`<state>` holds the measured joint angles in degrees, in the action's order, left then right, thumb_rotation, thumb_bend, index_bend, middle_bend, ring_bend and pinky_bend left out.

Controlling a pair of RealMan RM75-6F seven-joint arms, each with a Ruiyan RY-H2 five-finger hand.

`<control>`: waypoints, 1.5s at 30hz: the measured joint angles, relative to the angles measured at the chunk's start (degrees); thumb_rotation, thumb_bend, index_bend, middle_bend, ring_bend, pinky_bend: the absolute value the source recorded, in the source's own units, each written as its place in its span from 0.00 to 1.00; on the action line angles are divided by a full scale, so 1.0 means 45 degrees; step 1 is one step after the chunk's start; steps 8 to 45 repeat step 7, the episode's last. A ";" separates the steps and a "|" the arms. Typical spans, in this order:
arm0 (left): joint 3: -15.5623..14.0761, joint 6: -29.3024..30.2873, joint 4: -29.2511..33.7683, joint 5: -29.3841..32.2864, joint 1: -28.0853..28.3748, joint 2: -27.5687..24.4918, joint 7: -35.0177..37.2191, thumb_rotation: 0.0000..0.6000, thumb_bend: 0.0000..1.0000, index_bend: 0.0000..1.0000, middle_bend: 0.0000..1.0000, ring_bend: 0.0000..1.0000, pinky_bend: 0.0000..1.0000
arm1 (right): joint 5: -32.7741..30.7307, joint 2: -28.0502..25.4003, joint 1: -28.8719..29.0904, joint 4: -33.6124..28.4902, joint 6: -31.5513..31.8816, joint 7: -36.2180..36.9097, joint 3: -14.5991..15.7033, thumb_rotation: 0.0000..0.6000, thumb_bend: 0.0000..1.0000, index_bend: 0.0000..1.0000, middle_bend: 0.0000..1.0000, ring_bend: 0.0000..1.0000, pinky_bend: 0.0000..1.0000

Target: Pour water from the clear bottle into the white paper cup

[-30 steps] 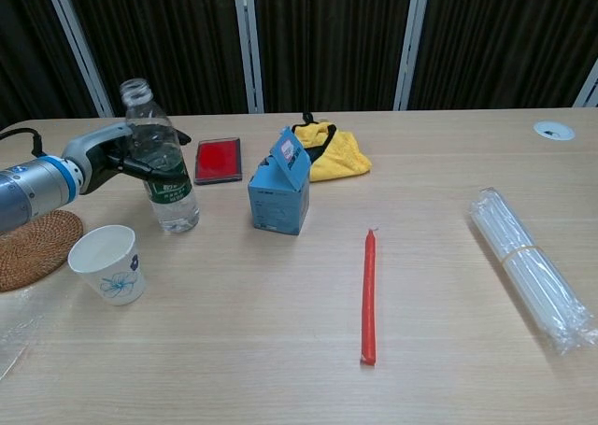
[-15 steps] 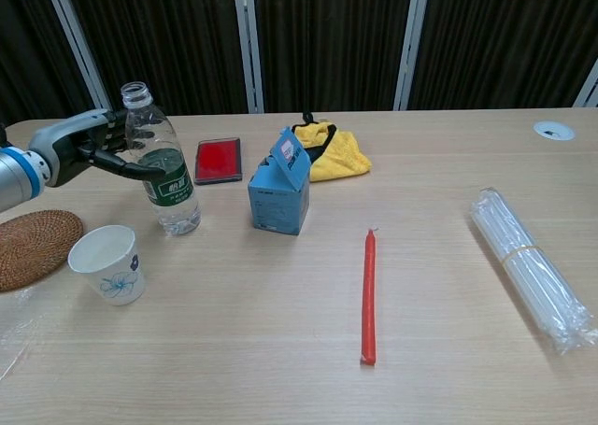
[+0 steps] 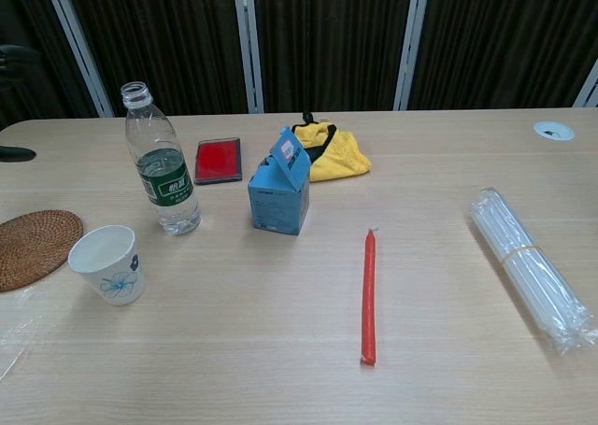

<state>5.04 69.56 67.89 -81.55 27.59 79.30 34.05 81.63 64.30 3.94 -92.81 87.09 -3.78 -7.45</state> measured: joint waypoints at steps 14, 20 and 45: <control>-0.0238 0.1839 0.3225 0.0944 -0.1718 -0.1526 -0.4803 1.00 0.00 0.00 0.00 0.00 0.00 | 0.0369 -0.0167 -0.0004 -0.0105 0.0063 0.0246 0.0118 1.00 0.00 0.00 0.00 0.00 0.00; -0.0238 0.1839 0.3225 0.0944 -0.1718 -0.1526 -0.4803 1.00 0.00 0.00 0.00 0.00 0.00 | 0.0369 -0.0167 -0.0004 -0.0105 0.0063 0.0246 0.0118 1.00 0.00 0.00 0.00 0.00 0.00; -0.0238 0.1839 0.3225 0.0944 -0.1718 -0.1526 -0.4803 1.00 0.00 0.00 0.00 0.00 0.00 | 0.0369 -0.0167 -0.0004 -0.0105 0.0063 0.0246 0.0118 1.00 0.00 0.00 0.00 0.00 0.00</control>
